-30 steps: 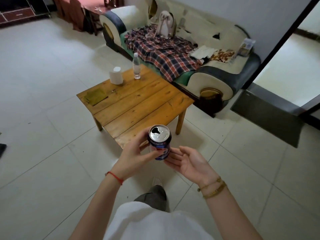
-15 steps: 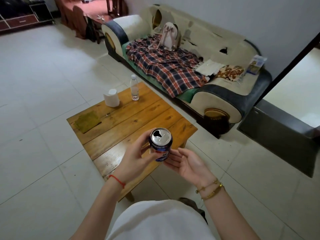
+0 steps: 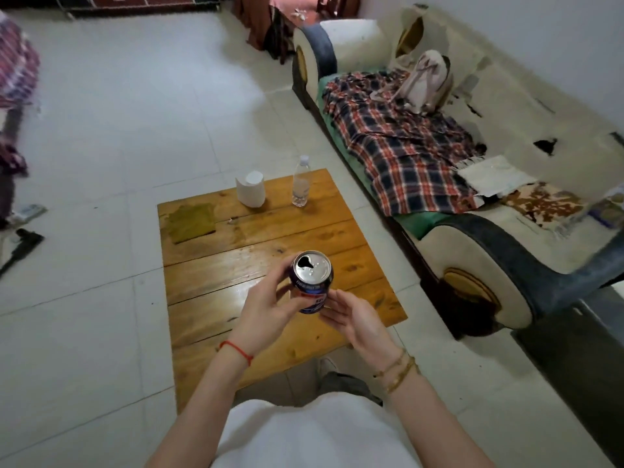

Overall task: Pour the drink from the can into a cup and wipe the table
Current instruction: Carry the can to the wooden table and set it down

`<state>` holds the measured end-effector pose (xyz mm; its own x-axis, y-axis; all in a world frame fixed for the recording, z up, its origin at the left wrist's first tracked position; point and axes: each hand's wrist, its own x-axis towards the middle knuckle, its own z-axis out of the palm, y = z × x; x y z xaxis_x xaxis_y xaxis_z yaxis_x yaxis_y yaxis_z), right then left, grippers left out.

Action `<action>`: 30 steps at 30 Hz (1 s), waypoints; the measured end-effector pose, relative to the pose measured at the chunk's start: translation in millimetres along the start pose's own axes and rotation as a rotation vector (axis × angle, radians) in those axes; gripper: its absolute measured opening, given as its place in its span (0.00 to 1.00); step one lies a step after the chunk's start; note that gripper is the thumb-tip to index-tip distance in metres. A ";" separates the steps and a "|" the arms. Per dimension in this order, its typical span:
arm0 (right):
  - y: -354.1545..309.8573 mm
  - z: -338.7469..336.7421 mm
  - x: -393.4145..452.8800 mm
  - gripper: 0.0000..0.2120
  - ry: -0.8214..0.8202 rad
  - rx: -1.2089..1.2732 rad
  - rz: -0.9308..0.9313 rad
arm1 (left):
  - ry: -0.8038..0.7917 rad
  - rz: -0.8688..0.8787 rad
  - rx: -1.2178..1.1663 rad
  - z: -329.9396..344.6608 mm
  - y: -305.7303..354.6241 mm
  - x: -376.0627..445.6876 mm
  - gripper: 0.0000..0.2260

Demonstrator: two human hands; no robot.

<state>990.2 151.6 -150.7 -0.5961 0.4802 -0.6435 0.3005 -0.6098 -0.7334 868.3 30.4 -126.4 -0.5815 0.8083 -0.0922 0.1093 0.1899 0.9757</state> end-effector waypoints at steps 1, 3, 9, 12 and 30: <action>-12.7 -6.8 8.7 0.13 -0.017 -0.121 -0.032 | 0.031 -0.005 0.003 9.0 2.3 11.4 0.28; -35.8 -21.3 26.7 0.13 -0.047 -0.353 -0.120 | 0.098 -0.018 0.004 26.4 6.2 34.0 0.28; -87.8 -60.8 77.5 0.19 -0.113 -0.666 -0.417 | 0.259 -0.061 -0.031 68.2 6.6 93.3 0.28; -103.5 -72.5 96.9 0.20 -0.142 -0.743 -0.482 | 0.313 -0.100 -0.060 81.4 -1.8 116.8 0.30; -29.9 -105.0 267.5 0.24 -0.259 -0.901 -0.271 | 0.245 -0.340 0.007 111.1 -179.0 202.4 0.34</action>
<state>900.0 364.4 -323.9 -0.8418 0.3138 -0.4392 0.5215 0.2631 -0.8117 820.6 221.9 -341.8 -0.7599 0.5426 -0.3579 -0.1168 0.4276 0.8964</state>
